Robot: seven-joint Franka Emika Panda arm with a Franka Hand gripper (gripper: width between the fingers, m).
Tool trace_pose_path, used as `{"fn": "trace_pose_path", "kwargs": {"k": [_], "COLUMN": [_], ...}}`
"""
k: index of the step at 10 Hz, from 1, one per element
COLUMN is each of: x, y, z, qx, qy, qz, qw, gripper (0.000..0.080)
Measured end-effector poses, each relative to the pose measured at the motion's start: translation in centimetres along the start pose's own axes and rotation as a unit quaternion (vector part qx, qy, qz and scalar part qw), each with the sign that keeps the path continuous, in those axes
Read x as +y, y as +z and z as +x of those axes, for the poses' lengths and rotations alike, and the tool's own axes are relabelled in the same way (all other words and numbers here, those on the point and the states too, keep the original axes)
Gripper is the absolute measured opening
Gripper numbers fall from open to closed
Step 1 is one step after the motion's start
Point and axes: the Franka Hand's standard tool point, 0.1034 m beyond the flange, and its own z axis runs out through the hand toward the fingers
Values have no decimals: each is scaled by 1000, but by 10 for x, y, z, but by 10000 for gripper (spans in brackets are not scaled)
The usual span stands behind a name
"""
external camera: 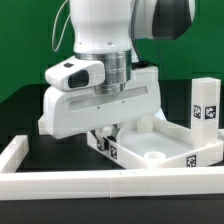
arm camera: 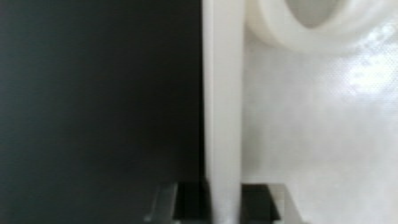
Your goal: Assemble desk
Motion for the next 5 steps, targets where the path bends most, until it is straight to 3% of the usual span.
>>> {"fn": "trace_pose_path", "kwargs": {"k": [1, 3, 4, 5], "x": [1, 0, 2, 4], "y": [-1, -3, -5, -3], "z": [8, 30, 39, 36], "qx": [-7, -40, -54, -54], "qy": [-42, -119, -167, -203], "qz": [1, 16, 15, 13], "qw": [999, 992, 984, 978], "gripper": [55, 58, 58, 58]}}
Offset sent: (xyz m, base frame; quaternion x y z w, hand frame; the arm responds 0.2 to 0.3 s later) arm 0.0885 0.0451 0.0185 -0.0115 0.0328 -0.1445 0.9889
